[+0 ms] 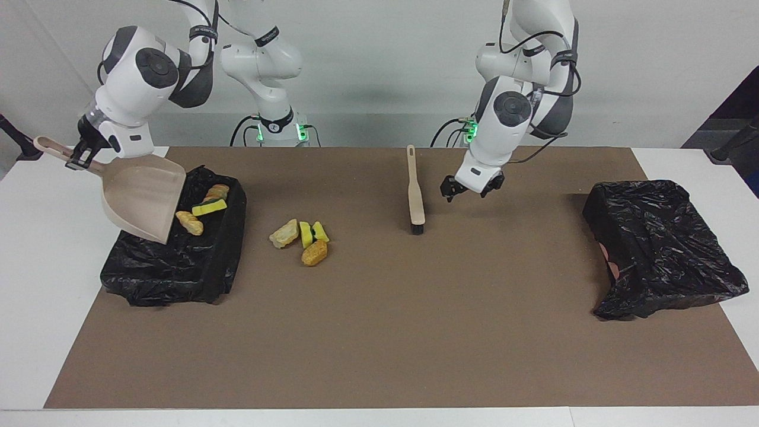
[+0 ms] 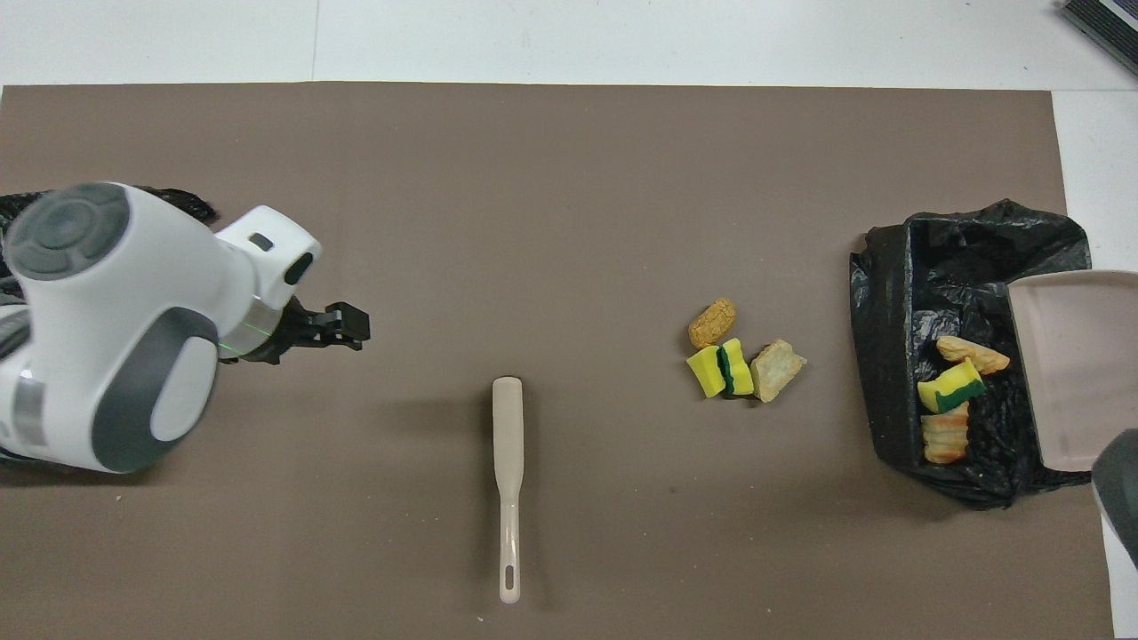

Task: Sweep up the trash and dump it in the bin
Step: 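Tip the dustpan into the bag with the right gripper while the left gripper withdraws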

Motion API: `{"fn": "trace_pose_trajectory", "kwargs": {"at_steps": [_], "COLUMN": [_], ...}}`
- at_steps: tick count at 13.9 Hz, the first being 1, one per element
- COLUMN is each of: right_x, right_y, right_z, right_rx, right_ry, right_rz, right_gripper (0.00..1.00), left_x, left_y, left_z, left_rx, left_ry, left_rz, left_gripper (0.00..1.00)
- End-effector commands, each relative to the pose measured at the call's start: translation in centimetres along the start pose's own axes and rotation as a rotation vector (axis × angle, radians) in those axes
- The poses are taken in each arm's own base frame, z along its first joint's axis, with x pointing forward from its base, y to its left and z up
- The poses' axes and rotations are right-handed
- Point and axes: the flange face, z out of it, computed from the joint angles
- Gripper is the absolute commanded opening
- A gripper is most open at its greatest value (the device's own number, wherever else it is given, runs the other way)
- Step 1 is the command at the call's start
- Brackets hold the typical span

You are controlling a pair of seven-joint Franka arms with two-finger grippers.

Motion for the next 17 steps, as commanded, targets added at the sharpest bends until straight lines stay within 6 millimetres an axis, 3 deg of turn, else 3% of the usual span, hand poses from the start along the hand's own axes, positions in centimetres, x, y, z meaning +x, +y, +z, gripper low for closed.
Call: {"fn": "trace_pose_trajectory", "kwargs": {"at_steps": [1, 6, 8, 10, 13, 15, 17], "right_x": [2.1, 9.5, 14.0, 19.3, 27.0, 33.6, 38.1], "right_y": [-1.1, -2.9, -2.8, -1.4, 2.4, 3.8, 5.5], "right_z": [-5.0, -11.3, -14.9, -18.8, -22.5, -27.0, -29.0], "right_rx": [0.049, 0.275, 0.373, 0.472, 0.619, 0.673, 0.748], "right_ry": [0.079, 0.392, 0.474, 0.49, 0.495, 0.503, 0.562], "right_rz": [0.159, 0.676, 0.823, 0.958, 1.132, 1.231, 1.262], "right_gripper": [0.0, 0.0, 0.0, 0.0, 0.0, 0.0, 0.0], "left_x": [-0.3, -0.4, -0.6, -1.2, -1.3, -1.3, -1.5], "left_y": [-1.6, -1.6, -1.5, -1.6, -1.5, -1.5, -1.5], "left_z": [-3.0, -7.1, -8.0, -8.4, -8.9, -8.9, -8.9], "left_rx": [0.066, 0.084, 0.084, 0.086, 0.086, 0.086, 0.088], "left_ry": [-0.04, -0.026, -0.016, -0.021, -0.009, -0.01, -0.018], "left_rz": [0.083, 0.084, 0.084, 0.083, 0.085, 0.085, 0.085], "left_gripper": [1.0, 1.0, 1.0, 1.0, 1.0, 1.0, 1.0]}}
